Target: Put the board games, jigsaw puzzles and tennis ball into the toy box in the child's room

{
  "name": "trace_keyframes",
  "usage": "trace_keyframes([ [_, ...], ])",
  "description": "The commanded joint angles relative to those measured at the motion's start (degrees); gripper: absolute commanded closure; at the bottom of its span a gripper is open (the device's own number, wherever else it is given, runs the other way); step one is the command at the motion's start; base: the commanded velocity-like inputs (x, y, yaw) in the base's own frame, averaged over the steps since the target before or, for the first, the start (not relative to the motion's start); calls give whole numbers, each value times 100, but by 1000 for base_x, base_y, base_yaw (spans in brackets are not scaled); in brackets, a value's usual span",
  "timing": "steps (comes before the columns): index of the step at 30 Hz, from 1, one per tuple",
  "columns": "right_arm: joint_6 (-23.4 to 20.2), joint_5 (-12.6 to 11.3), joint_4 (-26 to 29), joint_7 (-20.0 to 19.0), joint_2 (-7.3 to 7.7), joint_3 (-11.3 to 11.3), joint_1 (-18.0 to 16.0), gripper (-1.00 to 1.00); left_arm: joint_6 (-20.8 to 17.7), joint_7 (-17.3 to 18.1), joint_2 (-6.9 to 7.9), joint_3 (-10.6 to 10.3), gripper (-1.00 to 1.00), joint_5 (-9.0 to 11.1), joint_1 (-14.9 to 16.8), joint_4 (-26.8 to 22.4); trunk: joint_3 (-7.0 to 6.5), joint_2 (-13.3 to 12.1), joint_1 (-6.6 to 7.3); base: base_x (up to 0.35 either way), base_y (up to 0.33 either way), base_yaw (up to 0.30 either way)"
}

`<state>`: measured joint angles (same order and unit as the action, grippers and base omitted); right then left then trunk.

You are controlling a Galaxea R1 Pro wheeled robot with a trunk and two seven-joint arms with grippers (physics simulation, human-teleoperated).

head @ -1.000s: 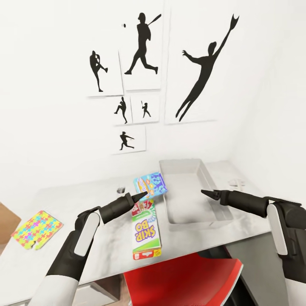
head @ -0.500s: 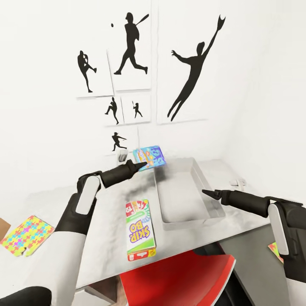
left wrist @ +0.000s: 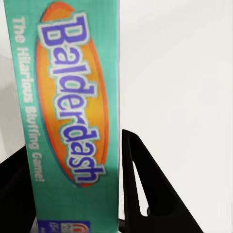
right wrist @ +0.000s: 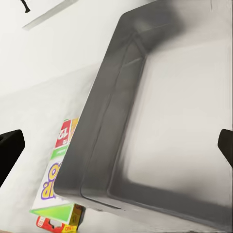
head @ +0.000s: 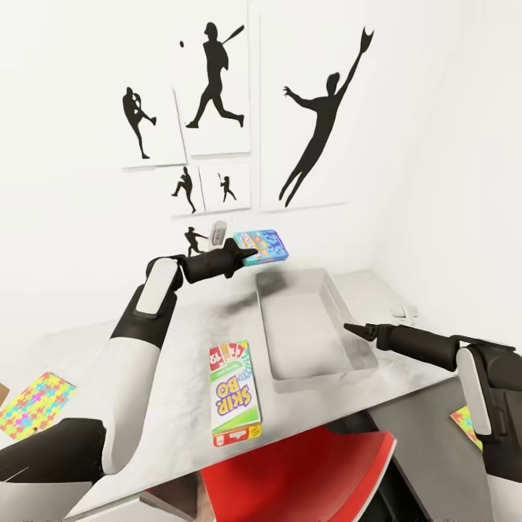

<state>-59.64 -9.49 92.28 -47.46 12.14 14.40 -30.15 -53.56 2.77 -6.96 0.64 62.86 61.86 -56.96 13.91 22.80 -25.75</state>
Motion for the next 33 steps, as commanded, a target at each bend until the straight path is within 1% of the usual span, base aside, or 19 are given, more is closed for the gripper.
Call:
trace_keyframes([
  [1, -36, -14, 1, -5, -2, 4, -7, -100, -19, 15, 1, 7, 100, -6, 12, 17, 8, 11, -3, 0, 0, -204],
  [4, -36, -15, 1, -3, 10, 10, -8, -100, -11, -15, 1, 3, 100, 15, 24, 50, 0, 11, -3, 0, 0, -205],
  [9, -36, -17, 1, -1, 28, 17, -9, -100, 0, -41, -12, -5, 100, 17, 34, 74, -5, 11, -3, 0, 0, -74],
  [15, -36, -18, 1, 0, 34, 18, -9, -100, 3, -46, -10, -9, 100, 0, 33, 69, -6, 11, -3, -5, -30, -25],
  [23, -36, -18, 1, 0, 38, 19, -9, -100, 3, -48, -15, -11, 100, -16, 16, 57, -7, 11, -3, -20, -131, -6],
  [33, -36, -18, 1, 0, 31, 19, -9, -100, 4, -48, -16, -12, 100, -19, 11, 54, -7, 11, -3, -4, -35, -1],
])
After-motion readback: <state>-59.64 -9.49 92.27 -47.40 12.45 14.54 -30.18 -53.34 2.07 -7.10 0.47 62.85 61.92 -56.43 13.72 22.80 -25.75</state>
